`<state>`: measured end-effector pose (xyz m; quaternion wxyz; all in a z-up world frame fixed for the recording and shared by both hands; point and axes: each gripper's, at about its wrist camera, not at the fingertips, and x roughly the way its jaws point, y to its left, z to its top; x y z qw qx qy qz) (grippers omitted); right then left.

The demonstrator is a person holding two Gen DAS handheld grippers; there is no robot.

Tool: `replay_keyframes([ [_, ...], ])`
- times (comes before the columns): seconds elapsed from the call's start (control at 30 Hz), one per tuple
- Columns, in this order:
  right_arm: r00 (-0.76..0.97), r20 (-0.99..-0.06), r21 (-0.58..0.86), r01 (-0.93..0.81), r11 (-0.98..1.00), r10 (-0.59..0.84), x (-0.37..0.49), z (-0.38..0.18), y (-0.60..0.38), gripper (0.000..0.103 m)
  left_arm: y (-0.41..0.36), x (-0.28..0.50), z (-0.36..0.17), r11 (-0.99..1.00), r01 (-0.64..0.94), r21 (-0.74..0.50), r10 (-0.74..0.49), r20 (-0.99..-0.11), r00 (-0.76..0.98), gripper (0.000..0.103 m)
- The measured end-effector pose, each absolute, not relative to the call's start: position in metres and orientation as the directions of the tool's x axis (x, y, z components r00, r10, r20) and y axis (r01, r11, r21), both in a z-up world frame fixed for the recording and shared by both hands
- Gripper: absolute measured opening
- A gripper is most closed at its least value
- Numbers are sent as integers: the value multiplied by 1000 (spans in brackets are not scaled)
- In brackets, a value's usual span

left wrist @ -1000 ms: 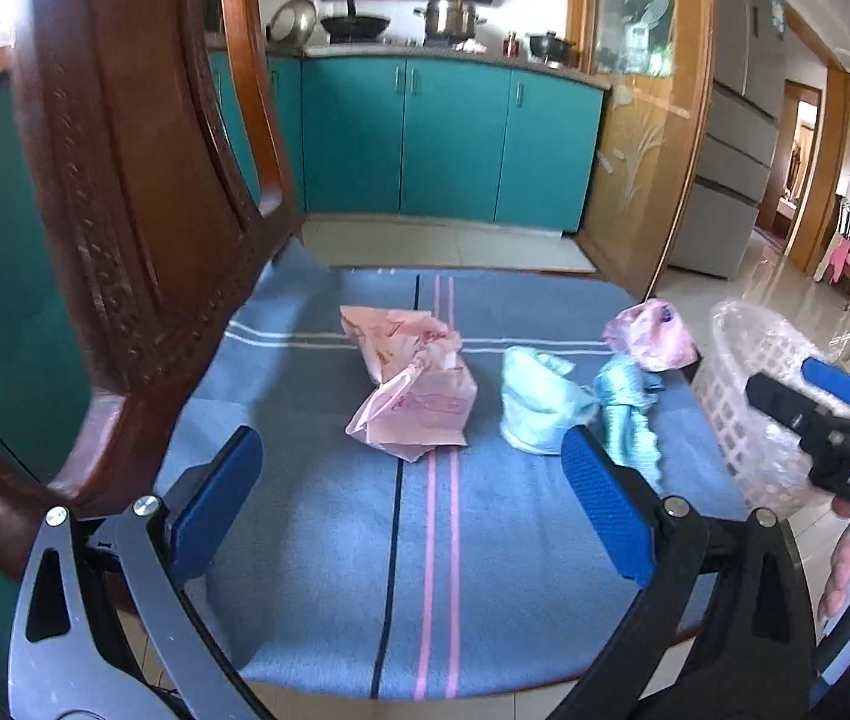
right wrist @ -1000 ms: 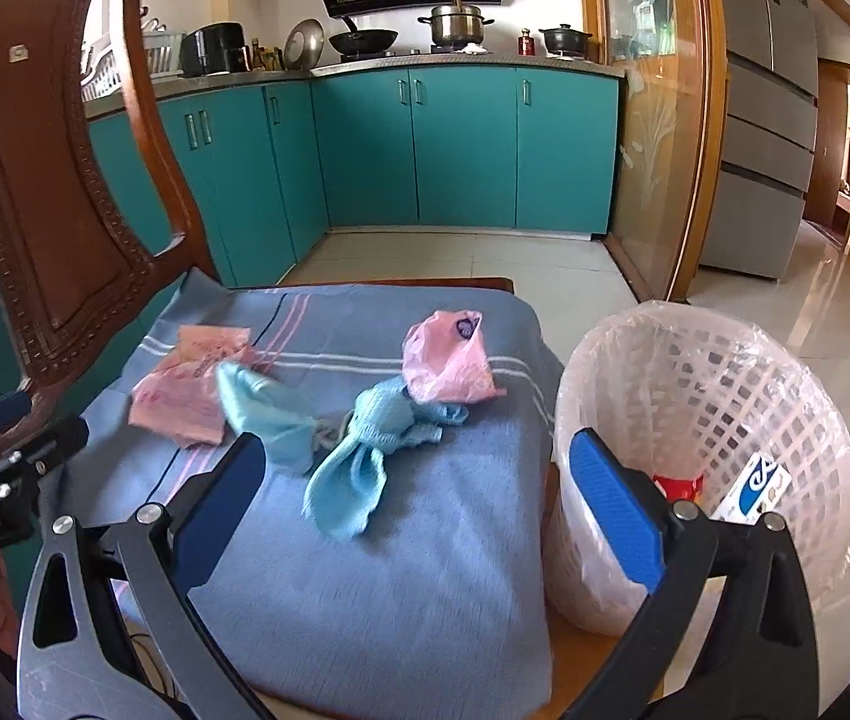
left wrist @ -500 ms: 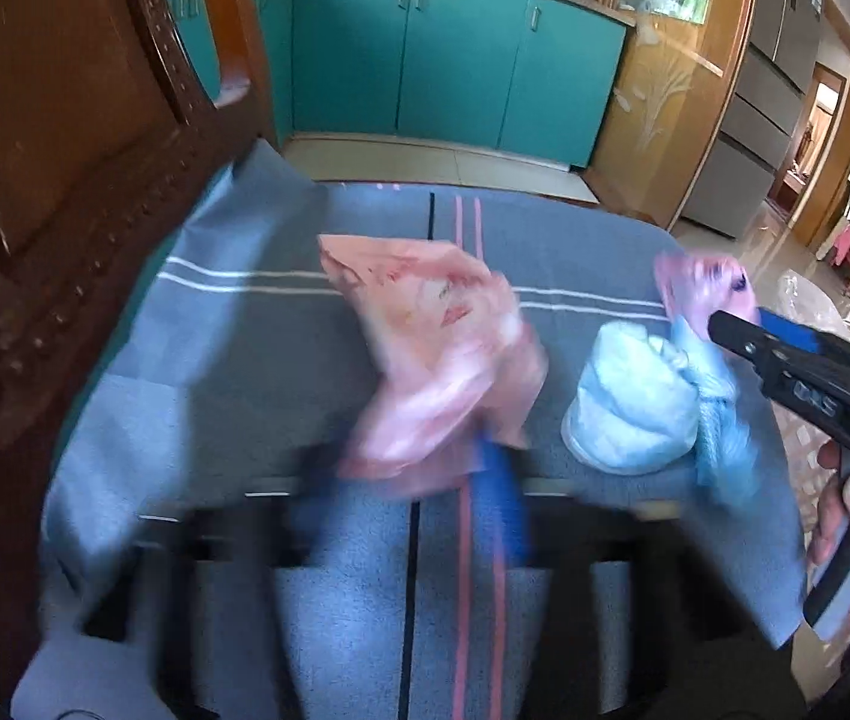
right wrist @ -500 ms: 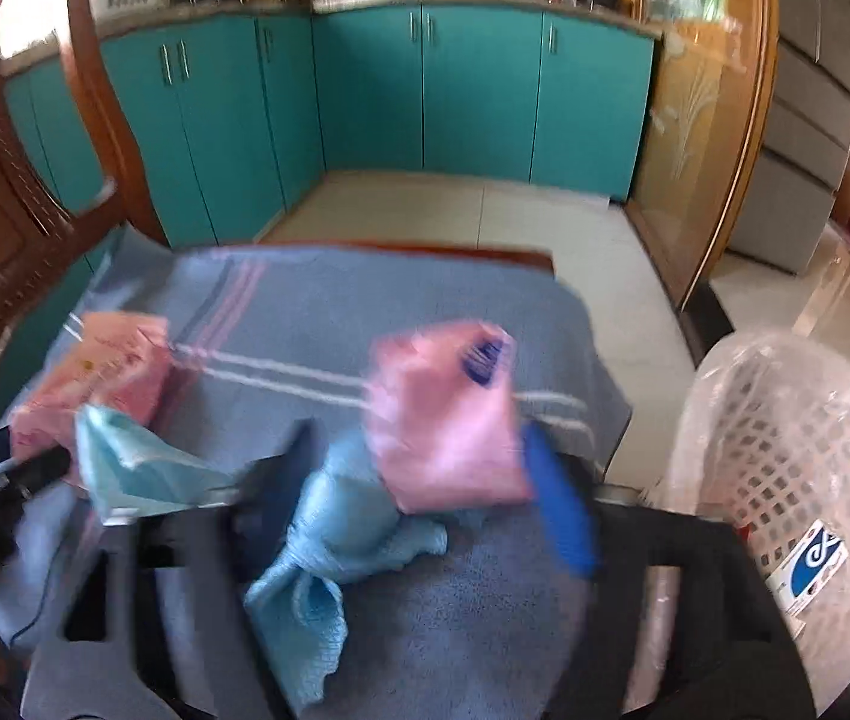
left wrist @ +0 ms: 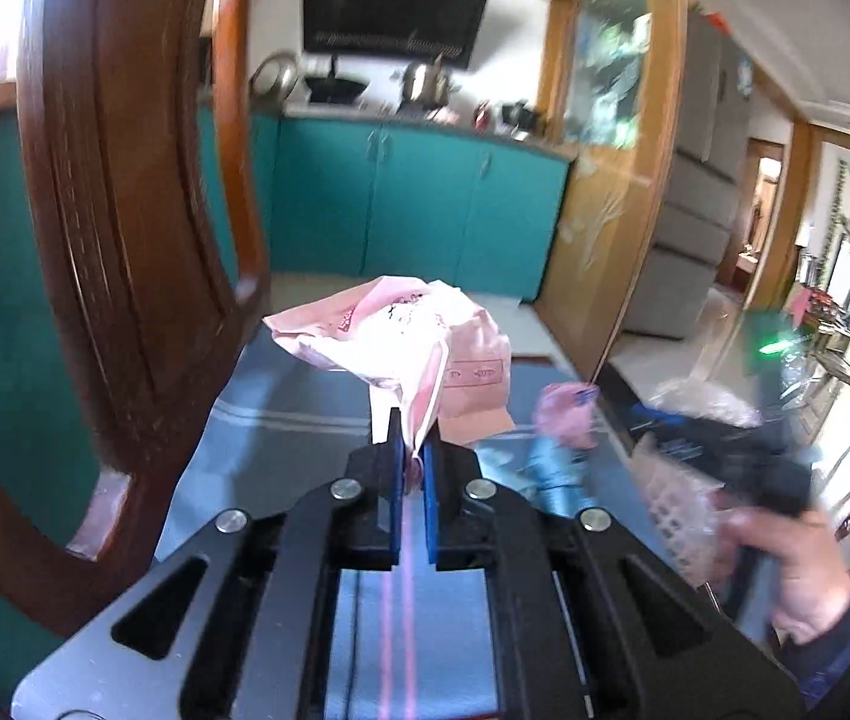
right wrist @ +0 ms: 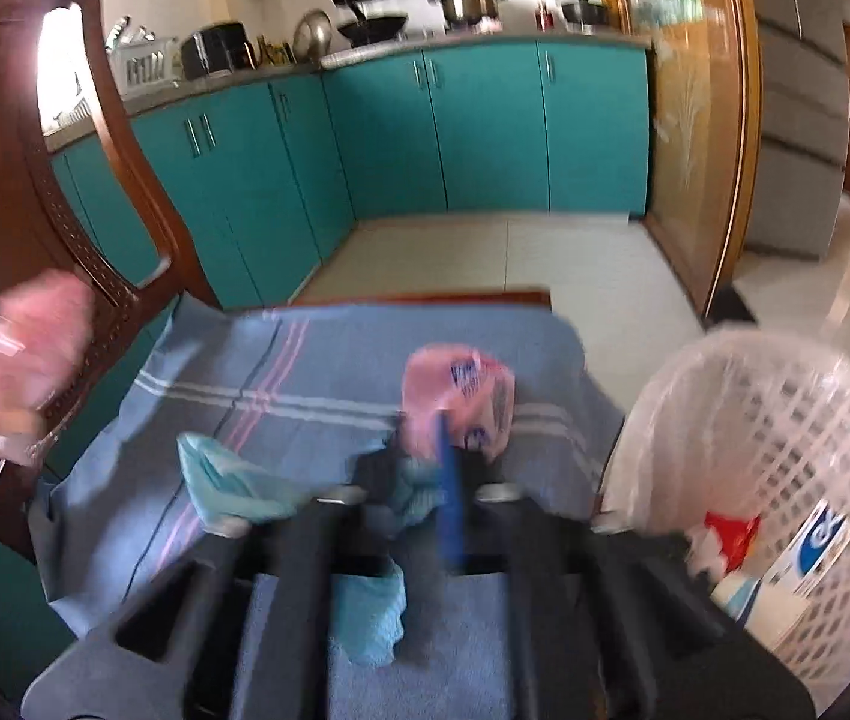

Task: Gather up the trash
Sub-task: 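Grasp the pink paper bag with the left tool while the right tool grasps the pink plastic bag, then drop the pink plastic bag into the basket with the right tool while the left tool carries the paper bag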

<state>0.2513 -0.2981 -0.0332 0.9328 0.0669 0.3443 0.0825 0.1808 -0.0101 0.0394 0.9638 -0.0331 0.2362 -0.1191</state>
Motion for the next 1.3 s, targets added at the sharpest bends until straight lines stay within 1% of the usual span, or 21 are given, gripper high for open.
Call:
replay_keyframes([
  [0.03,753,-627,189,-101,977,199,252,-36,-299,49,-14,176,42,969,220,-111,-246,-436,865,6],
  [0.13,773,-612,150,-95,984,168,264,-40,-291,60,-21,167,46,968,229,-105,-252,-417,874,6],
  [0.17,772,-616,132,-90,987,153,273,-43,-286,60,-23,167,46,968,230,-102,-252,-414,874,6],
  [0.3,735,-665,147,-49,988,135,300,-62,-283,60,-26,169,40,971,229,-70,-237,-423,874,6],
  [0.33,724,-676,146,-52,988,138,305,-67,-282,54,-25,170,38,971,228,-68,-235,-430,872,6],
  [0.37,714,-686,142,-56,988,139,309,-70,-281,29,-24,169,38,971,228,-68,-235,-434,870,6],
  [0.4,706,-695,136,-57,989,136,313,-74,-281,20,-23,170,37,972,224,-68,-231,-436,870,6],
  [0.43,701,-699,143,-57,988,141,312,-75,-282,15,-17,168,37,973,219,-70,-227,-435,871,6],
  [0.53,740,-658,135,-63,989,137,296,-59,-287,7,-13,170,39,974,209,-81,-224,-431,874,6],
  [0.67,811,-558,173,-94,980,176,256,-12,-301,6,-15,167,40,971,222,-89,-238,-426,873,6],
  [0.8,838,-501,203,-128,971,215,208,21,-314,6,-23,164,36,966,247,-73,-254,-431,866,6],
  [0.9,837,-496,211,-139,967,229,182,25,-319,6,-25,165,35,965,253,-67,-256,-434,863,6],
  [1.0,812,-529,225,-147,963,248,170,13,-317,6,-26,164,34,965,253,-65,-255,-436,863,6],
  [1.1,802,-541,206,-166,964,254,167,7,-309,6,-26,166,35,965,255,-61,-255,-439,861,6],
  [1.3,827,-503,214,-162,963,251,157,19,-315,6,-29,167,33,966,255,-50,-250,-445,860,6],
])
